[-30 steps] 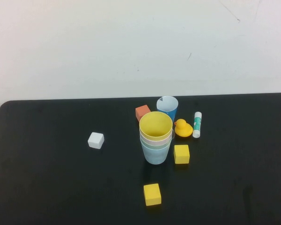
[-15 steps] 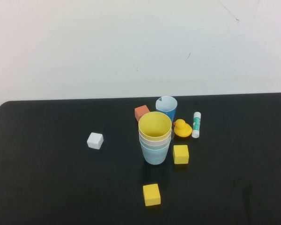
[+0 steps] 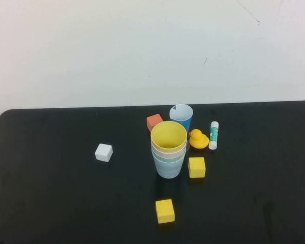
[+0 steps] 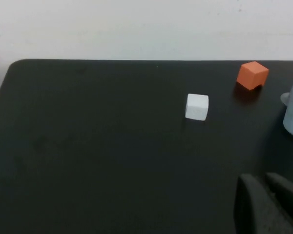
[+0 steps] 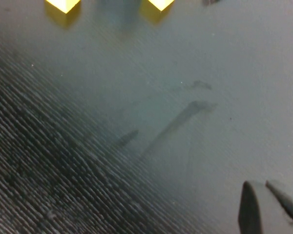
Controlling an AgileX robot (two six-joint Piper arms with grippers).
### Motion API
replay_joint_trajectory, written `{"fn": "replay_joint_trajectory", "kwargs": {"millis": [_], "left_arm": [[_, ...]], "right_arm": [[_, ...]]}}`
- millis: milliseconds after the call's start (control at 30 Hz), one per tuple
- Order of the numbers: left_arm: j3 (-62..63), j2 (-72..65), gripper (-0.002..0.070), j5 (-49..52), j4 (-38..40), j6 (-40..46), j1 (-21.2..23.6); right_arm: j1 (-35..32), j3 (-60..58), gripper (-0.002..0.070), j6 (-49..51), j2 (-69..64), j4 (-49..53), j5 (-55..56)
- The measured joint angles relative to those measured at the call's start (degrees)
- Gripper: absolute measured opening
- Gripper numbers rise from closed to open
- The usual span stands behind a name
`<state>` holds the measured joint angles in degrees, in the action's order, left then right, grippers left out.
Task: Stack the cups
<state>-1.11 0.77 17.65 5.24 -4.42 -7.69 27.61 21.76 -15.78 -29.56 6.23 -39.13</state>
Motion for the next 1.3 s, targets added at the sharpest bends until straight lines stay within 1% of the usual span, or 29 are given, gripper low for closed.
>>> {"fn": "replay_joint_trajectory", "kwargs": {"millis": [200, 933, 1000, 1067, 1200, 1300], "left_arm": [[0.00, 0.00, -0.0001, 0.00, -1.23, -1.48, 2.84], [0.00, 0.00, -0.0001, 0.00, -1.57, -1.99, 2.84], [0.00, 0.00, -0.0001, 0.00, -1.57, -1.99, 2.84], [0.00, 0.00, -0.0001, 0.00, -1.57, -1.99, 2.84], [0.00, 0.00, -0.0001, 0.00, -1.57, -1.99, 2.84], [0.00, 0.00, -0.0001, 0.00, -1.57, -1.99, 2.84]], "right_arm": [[0.00, 0.00, -0.0001, 0.00, 0.00, 0.00, 0.00], [0.00, 0.00, -0.0001, 0.00, 0.24, -0.11, 0.00], [-0.11, 0.00, -0.0001, -1.30, 2.01, 1.79, 0.00], [-1.84, 0.00, -0.0001, -3.32, 4.71, 4.04, 0.00], [-9.60, 0.00, -0.0001, -4.75, 11.32, 6.33, -0.02], [-13.92, 0.00, -0.0001, -4.89, 15.44, 6.69, -0.25]]}}
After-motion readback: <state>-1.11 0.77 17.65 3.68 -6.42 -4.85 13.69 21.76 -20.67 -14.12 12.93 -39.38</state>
